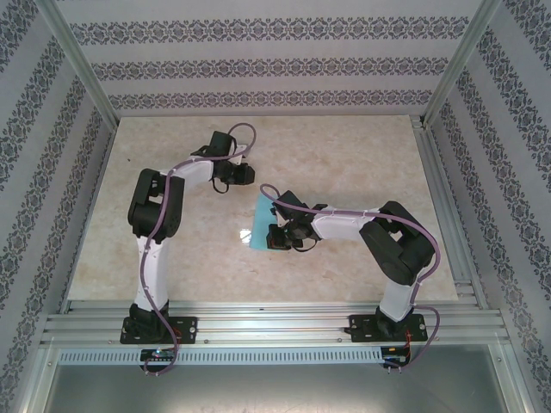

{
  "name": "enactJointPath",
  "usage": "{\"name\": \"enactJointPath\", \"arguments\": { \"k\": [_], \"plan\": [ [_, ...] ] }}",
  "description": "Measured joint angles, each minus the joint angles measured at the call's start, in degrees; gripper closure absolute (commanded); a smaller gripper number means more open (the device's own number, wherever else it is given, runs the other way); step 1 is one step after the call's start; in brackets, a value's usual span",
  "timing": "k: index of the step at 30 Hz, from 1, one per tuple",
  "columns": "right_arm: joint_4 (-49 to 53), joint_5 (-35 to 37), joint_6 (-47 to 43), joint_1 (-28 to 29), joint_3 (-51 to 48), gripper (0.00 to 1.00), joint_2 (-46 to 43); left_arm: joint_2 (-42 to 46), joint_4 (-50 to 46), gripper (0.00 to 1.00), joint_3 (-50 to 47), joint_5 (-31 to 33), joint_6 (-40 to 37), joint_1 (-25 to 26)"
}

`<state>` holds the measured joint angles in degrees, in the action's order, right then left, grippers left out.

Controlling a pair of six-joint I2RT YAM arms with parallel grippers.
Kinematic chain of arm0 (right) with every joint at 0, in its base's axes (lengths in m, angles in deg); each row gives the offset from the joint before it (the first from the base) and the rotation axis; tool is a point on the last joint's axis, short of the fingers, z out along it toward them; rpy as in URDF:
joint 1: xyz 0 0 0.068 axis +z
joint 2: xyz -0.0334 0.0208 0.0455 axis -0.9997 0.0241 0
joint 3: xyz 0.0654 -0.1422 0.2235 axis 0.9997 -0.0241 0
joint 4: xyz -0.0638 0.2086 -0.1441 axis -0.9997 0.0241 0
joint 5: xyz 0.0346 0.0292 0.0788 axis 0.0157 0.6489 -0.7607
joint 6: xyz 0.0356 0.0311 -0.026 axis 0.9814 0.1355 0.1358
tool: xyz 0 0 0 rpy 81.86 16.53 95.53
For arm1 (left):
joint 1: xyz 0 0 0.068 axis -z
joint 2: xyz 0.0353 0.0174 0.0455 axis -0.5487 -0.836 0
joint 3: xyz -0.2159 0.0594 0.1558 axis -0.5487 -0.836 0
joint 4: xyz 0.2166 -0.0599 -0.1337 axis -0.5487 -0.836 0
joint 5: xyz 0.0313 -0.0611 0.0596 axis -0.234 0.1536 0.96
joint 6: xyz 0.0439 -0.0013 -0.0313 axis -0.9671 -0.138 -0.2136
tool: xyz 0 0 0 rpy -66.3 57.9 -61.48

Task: Fold a paper plane with a square sheet of paper (fold left side to right side)
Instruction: First fold the square sheet of paper in half at the center of the table, then hold the square sheet of paper at the center of the table.

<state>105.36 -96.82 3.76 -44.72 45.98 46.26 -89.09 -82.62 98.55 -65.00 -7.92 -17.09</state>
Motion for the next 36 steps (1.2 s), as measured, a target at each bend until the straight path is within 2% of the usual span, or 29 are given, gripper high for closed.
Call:
{"name": "enactJointPath", "arguments": {
  "k": [4, 10, 13, 15, 22, 29, 36],
  "plan": [
    [1.6, 0.0, -1.0, 0.2, 0.5, 0.90, -0.2, 10.0, 0.5, 0.76, -7.4, 1.0, -0.4, -1.1],
    [10.1, 0.7, -1.8, 0.7, 3.3, 0.84, -1.7, 34.3, 5.2, 0.74, -23.4, 0.8, 0.2, -1.1],
    [13.3, 0.6, -2.7, 0.1, 6.3, 0.82, -3.7, 44.1, 8.3, 0.73, -32.4, -0.9, 2.3, -1.1],
    [14.1, 0.1, -3.2, -0.7, 8.5, 0.81, -5.0, 47.5, 10.1, 0.73, -37.8, -2.4, 4.1, -1.1],
    [12.9, -2.6, -5.9, -7.7, 16.5, 0.89, -3.7, 48.3, 14.2, 0.74, -48.2, -7.8, 10.1, -0.9],
    [10.3, -5.4, -6.9, -10.2, 24.2, 0.93, 7.7, 42.0, 22.1, 0.76, -48.5, -10.9, 14.6, 1.4],
    [9.4, -6.7, -7.0, -11.5, 27.7, 0.94, 16.0, 35.9, 24.4, 0.76, -48.3, -11.0, 15.8, 4.2]
  ]
}}
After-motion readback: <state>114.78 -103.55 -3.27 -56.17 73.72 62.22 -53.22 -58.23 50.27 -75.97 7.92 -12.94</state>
